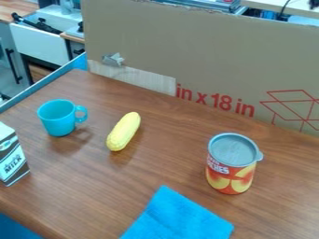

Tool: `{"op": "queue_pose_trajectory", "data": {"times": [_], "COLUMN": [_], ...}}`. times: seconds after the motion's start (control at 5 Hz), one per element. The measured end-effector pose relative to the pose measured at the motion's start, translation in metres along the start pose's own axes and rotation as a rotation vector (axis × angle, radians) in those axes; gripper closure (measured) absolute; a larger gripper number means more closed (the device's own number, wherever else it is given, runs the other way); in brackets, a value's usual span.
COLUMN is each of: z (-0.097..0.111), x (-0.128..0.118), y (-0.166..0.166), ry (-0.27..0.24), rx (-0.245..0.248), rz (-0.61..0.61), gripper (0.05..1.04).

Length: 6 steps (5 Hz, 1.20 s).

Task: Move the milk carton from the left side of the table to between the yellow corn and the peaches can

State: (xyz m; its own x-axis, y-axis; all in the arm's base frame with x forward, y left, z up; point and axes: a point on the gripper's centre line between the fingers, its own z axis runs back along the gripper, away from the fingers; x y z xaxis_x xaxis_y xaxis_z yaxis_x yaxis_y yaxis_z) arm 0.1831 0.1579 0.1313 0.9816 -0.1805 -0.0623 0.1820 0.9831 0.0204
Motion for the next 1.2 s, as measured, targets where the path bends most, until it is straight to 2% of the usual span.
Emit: {"op": "queue_pose_trajectory", "data": {"times": [0.2,0.4,0.6,0.8,1.0,1.2], "z": [-0.016,-0.013,-0.014,-0.026,-0.026,-0.016], "x": [0.001,0.0,0.002,0.003,0.002,0.0], "y": [0.007,0.013,0.013,0.01,0.008,0.004], "ry": [0.061,0.072,0.068,0.081,0.092,0.068], "rx": [-0.021,0.0,-0.002,-0.037,-0.043,-0.03], "rz": [-0.008,0.001,0.01,0.014,0.029,0.042], "gripper": [0.083,0.083,0.083,0.083,0.083,0.083]}}
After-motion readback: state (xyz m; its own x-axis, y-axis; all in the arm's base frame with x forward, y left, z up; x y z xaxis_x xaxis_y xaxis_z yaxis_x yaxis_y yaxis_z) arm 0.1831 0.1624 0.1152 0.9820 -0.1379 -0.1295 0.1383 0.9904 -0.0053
